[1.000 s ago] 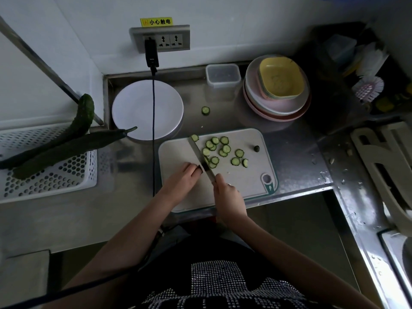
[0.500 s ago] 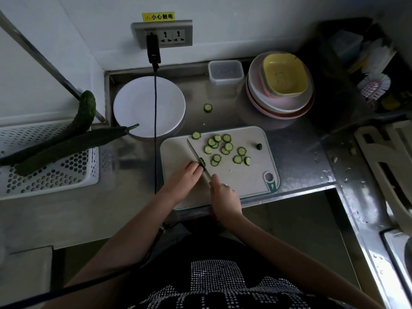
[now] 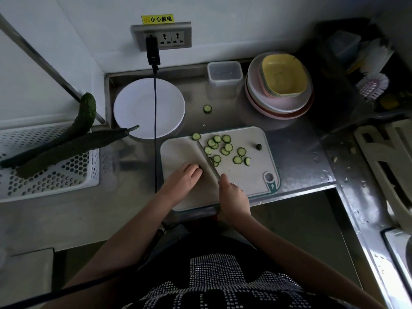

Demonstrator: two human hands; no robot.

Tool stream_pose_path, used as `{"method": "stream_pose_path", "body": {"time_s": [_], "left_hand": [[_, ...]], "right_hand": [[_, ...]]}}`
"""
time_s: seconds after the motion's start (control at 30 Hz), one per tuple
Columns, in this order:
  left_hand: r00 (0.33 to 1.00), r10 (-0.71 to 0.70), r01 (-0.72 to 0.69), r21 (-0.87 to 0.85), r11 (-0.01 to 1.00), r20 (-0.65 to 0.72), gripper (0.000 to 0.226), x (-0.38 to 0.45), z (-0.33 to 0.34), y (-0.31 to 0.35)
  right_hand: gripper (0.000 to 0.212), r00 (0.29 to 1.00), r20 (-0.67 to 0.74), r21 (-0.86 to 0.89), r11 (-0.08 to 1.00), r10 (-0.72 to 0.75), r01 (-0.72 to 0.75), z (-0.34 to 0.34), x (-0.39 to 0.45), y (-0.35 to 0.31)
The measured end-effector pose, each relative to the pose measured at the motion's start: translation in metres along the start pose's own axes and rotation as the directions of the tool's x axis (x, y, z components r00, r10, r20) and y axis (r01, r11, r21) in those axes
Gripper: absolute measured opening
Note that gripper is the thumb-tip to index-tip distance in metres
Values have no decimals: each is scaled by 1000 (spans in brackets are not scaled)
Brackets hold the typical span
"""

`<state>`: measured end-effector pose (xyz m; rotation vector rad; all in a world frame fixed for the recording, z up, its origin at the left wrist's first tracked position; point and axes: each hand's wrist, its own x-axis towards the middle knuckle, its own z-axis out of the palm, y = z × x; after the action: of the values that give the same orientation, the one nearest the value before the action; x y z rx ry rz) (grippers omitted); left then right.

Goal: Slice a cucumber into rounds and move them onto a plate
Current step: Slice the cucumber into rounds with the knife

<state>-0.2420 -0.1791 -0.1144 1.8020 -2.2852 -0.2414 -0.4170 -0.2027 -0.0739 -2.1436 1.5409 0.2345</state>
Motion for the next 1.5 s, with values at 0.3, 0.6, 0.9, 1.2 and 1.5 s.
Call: {"method": "stream_pose_path", "body": {"time_s": [0.3,0.6,0.9,1.2,1.5], "left_hand": [[1000,8,-8,-8,1000,-12,55,1,-6,2],[1000,3,-3,5,1000,12,53,2,-7,1],[1000,11,-11,12,1000,-6,50,1,-4,1],[997,-62,59,-60,996,-53,43,-1,7,-5],[997,-27,27,-12,1000,-76,45,-2,-3,-1]], "right_hand": [[15,996,-42,102,991,-85,89,3,-4,-16],[13,998,-3,83,995,-64,64,8,-1,-17],[8,997,78,58,998,-28,24,10,1,-12],[8,1000,-13,149,988,29,-27,-1,1,0],[18,994,-24,124,986,-107,109,4,-4,-12]]}}
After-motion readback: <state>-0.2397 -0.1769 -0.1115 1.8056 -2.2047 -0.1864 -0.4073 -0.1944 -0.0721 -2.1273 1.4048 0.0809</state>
